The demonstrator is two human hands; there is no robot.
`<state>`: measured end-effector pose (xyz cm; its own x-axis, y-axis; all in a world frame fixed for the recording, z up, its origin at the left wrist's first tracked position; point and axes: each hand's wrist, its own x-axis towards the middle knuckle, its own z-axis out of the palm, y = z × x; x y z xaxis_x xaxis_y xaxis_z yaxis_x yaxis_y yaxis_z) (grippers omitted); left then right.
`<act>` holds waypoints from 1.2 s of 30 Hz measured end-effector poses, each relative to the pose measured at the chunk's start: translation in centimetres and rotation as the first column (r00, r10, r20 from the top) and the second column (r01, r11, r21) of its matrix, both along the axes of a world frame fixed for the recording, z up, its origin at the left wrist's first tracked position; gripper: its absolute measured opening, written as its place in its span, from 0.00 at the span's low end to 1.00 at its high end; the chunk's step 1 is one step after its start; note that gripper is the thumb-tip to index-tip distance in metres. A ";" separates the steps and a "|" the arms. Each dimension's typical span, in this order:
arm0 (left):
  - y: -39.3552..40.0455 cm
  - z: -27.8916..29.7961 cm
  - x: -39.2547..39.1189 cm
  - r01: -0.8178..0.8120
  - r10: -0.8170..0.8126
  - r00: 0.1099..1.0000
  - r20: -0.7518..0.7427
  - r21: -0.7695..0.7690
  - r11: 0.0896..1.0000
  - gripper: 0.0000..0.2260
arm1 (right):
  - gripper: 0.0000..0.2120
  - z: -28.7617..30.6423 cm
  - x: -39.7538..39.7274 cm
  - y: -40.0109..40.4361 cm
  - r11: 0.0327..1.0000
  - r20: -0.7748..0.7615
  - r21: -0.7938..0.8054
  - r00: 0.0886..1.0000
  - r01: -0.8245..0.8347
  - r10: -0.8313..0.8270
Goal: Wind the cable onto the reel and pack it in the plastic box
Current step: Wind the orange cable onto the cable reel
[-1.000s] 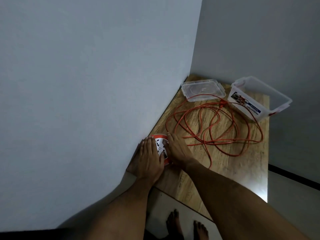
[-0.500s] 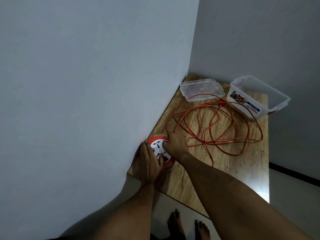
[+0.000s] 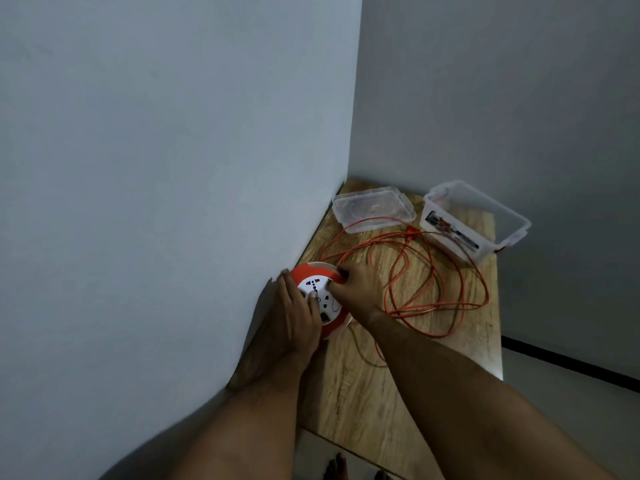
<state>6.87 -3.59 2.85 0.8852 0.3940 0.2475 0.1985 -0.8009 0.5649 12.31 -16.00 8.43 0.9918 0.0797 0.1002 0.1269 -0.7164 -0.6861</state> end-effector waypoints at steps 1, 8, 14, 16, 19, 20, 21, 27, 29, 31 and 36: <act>-0.4 1.0 1.0 0.020 -0.020 1.000 0.016 0.005 1.000 0.35 | 0.14 0.8 0.3 -0.7 1.000 0.025 0.012 0.999 0.027 -0.027; -5.5 10.8 8.3 0.321 -0.324 0.920 0.223 0.048 0.946 0.26 | 0.05 6.7 3.7 -7.3 0.953 0.162 0.184 0.949 0.241 -0.272; -10.6 18.6 13.7 0.449 -0.490 0.839 0.236 0.209 0.869 0.24 | 0.10 11.1 6.2 -13.2 0.895 0.241 0.295 0.881 0.334 -0.408; -12.3 20.5 15.2 0.485 -0.536 0.808 0.242 0.241 0.840 0.23 | 0.10 12.6 6.8 -14.9 0.878 0.254 0.326 0.863 0.350 -0.438; -14.4 22.8 16.9 0.523 -0.582 0.774 0.247 0.267 0.809 0.20 | 0.08 14.3 7.8 -16.9 0.856 0.284 0.374 0.835 0.355 -0.471; -15.1 23.4 17.4 0.538 -0.592 0.766 0.248 0.257 0.803 0.19 | 0.08 14.8 8.0 -17.5 0.851 0.290 0.382 0.828 0.360 -0.481; -15.6 24.0 17.9 0.553 -0.603 0.759 0.245 0.246 0.796 0.18 | 0.08 15.1 8.1 -18.1 0.849 0.304 0.386 0.820 0.360 -0.485; -16.8 27.1 20.0 0.649 -0.685 0.718 0.123 0.236 0.723 0.19 | 0.10 15.8 9.0 -20.0 0.841 0.322 0.414 0.808 0.348 -0.493; -16.9 27.9 20.6 0.670 -0.704 0.706 0.076 0.252 0.698 0.21 | 0.11 16.0 9.2 -20.2 0.842 0.319 0.417 0.812 0.343 -0.489; -17.1 28.7 21.3 0.684 -0.716 0.696 0.053 0.254 0.684 0.22 | 0.12 16.2 9.5 -20.1 0.841 0.327 0.421 0.808 0.339 -0.490; -17.2 30.0 23.4 0.716 -0.746 0.664 0.043 0.250 0.652 0.22 | 0.16 17.1 10.5 -19.7 0.828 0.356 0.439 0.778 0.350 -0.518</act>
